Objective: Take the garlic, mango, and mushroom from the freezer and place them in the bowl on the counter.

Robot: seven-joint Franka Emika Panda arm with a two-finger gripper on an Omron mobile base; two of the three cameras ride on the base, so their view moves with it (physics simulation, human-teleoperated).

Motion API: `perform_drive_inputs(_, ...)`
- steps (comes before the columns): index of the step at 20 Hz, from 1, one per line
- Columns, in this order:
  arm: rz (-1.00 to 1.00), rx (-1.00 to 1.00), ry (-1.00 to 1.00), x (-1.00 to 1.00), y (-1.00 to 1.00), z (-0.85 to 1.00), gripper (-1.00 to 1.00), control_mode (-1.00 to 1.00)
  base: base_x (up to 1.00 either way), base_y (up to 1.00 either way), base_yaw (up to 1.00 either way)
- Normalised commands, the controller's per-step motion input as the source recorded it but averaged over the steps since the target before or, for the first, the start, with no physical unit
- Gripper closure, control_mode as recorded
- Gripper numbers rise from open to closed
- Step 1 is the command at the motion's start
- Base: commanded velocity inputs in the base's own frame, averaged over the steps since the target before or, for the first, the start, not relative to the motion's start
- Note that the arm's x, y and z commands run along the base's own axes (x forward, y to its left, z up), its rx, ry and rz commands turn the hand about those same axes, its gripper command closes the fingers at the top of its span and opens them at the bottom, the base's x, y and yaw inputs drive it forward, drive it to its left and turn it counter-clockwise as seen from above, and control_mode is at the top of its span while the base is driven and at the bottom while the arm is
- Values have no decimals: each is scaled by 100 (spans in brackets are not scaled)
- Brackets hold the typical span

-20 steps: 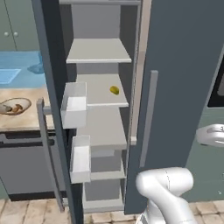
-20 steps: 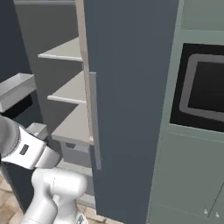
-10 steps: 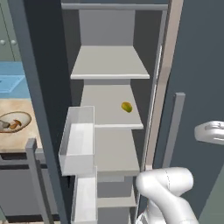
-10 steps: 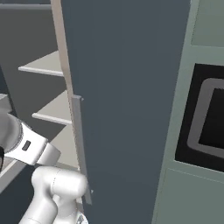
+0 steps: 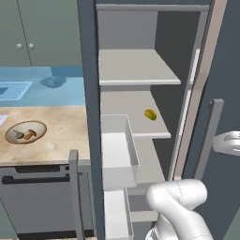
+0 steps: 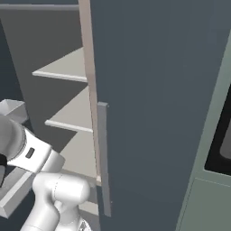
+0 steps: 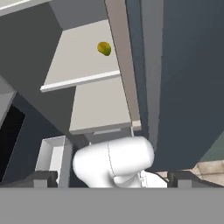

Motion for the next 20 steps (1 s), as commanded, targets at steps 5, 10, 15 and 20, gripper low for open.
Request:
perform_drive_inputs(5, 0, 0, 0, 0, 0, 0, -100, 100, 0, 100, 31)
perform_drive_inputs(10, 0, 0, 0, 0, 0, 0, -100, 100, 32, 100, 25)
perform_drive_inputs(15, 0, 0, 0, 0, 0, 0, -100, 100, 44, 75, 36)
perform_drive_inputs(20, 0, 0, 0, 0, 0, 0, -100, 100, 7, 6, 46)
